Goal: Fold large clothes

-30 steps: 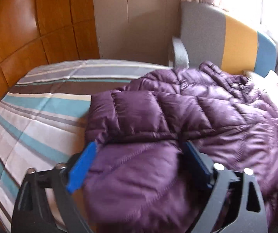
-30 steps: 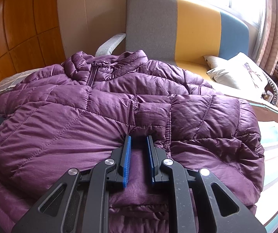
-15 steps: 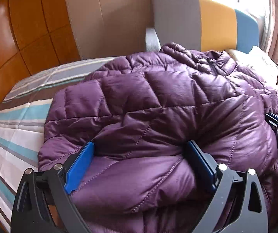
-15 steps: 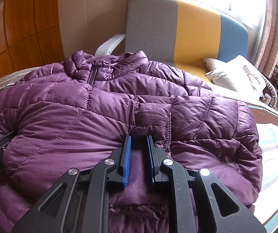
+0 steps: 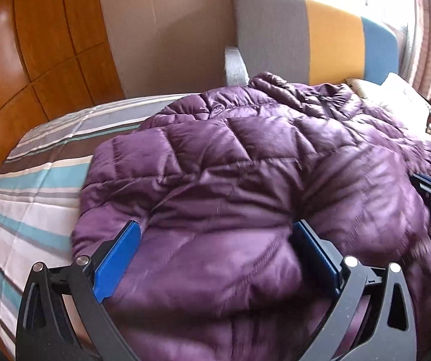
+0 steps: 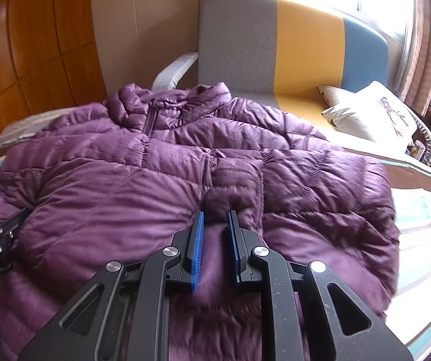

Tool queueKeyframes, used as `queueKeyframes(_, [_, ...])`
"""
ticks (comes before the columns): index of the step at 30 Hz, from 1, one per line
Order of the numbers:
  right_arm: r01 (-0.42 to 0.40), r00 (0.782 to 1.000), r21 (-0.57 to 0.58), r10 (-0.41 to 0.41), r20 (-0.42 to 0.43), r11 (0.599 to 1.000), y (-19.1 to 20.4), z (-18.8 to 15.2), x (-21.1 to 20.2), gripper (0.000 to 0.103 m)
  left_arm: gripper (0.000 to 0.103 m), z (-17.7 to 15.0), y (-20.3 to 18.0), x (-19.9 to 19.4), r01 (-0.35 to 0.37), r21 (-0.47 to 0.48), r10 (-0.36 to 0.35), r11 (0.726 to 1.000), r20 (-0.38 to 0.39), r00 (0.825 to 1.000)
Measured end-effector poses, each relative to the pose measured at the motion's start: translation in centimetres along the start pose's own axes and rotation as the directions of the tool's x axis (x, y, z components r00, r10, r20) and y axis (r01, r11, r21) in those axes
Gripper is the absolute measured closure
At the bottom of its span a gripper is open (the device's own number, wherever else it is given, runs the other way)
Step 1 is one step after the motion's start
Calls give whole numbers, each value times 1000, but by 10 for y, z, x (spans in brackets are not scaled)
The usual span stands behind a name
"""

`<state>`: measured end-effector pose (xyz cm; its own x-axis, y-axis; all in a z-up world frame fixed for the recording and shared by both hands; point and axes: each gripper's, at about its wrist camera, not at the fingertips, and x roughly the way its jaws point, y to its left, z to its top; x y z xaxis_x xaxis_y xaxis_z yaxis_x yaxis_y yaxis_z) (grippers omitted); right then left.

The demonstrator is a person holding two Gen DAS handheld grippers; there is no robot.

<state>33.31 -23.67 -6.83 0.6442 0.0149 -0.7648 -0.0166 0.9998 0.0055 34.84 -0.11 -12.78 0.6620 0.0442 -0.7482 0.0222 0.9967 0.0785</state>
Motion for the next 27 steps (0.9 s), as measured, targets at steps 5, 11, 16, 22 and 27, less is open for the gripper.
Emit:
queueKeyframes(5, [-45, 999, -2, 45, -6, 999, -3, -12, -36, 58, 2, -23, 11, -30, 38, 10, -38, 999, 8, 999])
queueKeyframes(11, [-79, 997, -5, 79, -6, 997, -19, -49, -86, 46, 2, -69, 28, -61, 75, 32, -74, 997, -15, 997])
queueKeyframes(16, [-89, 995, 64, 91, -29, 994, -51, -87, -122, 55, 3, -108, 52, -88, 71, -5, -71, 997, -31, 997])
queueKeyframes(22, [-75, 996, 151, 83, -42, 986, -94, -139, -168, 55, 25, -147, 74, -117, 119, -18, -119, 993, -24, 993])
queueKeyframes(27, [-86, 989, 202, 107, -98, 976, -119, -178, -193, 55, 37, -175, 86, -133, 209, -24, -210, 978, -49, 977])
